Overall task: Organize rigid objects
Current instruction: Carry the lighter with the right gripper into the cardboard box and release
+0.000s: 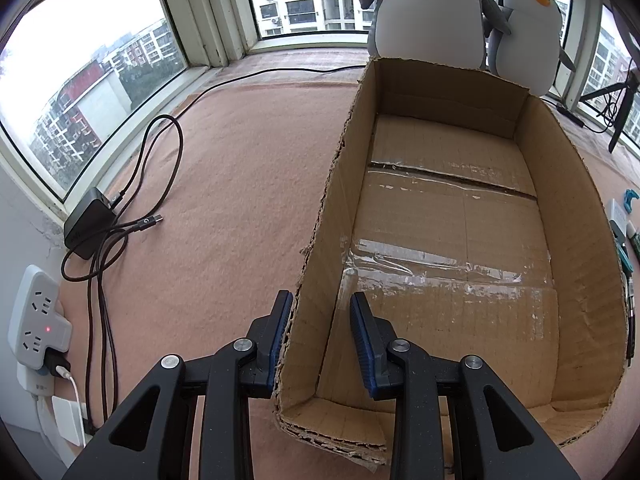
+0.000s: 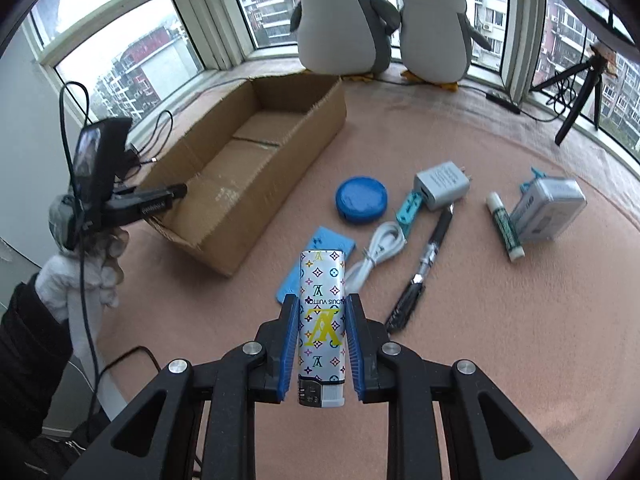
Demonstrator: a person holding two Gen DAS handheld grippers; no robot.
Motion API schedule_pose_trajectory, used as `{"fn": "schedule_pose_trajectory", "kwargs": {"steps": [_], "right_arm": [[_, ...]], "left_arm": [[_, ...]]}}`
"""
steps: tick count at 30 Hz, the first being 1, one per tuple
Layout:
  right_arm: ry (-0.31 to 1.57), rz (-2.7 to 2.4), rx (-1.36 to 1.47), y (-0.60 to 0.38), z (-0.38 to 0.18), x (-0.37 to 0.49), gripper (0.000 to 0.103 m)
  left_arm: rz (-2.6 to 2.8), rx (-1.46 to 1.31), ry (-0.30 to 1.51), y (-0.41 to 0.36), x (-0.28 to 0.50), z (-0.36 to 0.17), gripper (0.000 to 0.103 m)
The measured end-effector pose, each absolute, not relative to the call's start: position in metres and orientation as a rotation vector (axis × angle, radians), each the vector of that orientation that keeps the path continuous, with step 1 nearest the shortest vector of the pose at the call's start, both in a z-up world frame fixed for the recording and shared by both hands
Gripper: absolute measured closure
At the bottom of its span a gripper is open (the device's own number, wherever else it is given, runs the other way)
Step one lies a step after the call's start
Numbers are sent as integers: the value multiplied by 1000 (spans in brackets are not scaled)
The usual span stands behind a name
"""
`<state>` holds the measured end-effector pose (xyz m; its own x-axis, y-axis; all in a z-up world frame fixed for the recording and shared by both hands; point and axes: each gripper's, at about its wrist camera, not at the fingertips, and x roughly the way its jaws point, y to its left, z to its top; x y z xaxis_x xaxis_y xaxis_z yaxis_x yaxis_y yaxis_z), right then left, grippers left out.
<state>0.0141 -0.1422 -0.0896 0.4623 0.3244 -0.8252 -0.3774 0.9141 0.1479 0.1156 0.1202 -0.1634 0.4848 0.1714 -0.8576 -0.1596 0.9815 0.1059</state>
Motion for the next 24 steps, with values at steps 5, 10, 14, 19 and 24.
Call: {"fn": "schedule_pose_trajectory", "kwargs": {"steps": [5, 10, 14, 19, 24], "right_arm": [[940, 475, -56, -108, -69, 40, 82], [915, 507, -64, -70, -64, 66, 82], [919, 524, -81, -42, -72, 86, 82], [965, 526, -74, -26, -93, 104, 82], [984, 515, -78, -20, -105, 114, 82]], "left_arm": [[201, 14, 1044, 120, 116, -163, 71], [202, 17, 1040, 120, 116, -163, 71], [204, 20, 1037, 118, 116, -163, 71], [204, 20, 1036, 118, 116, -163, 71], [209, 25, 1033, 117, 116, -163, 71]]}}
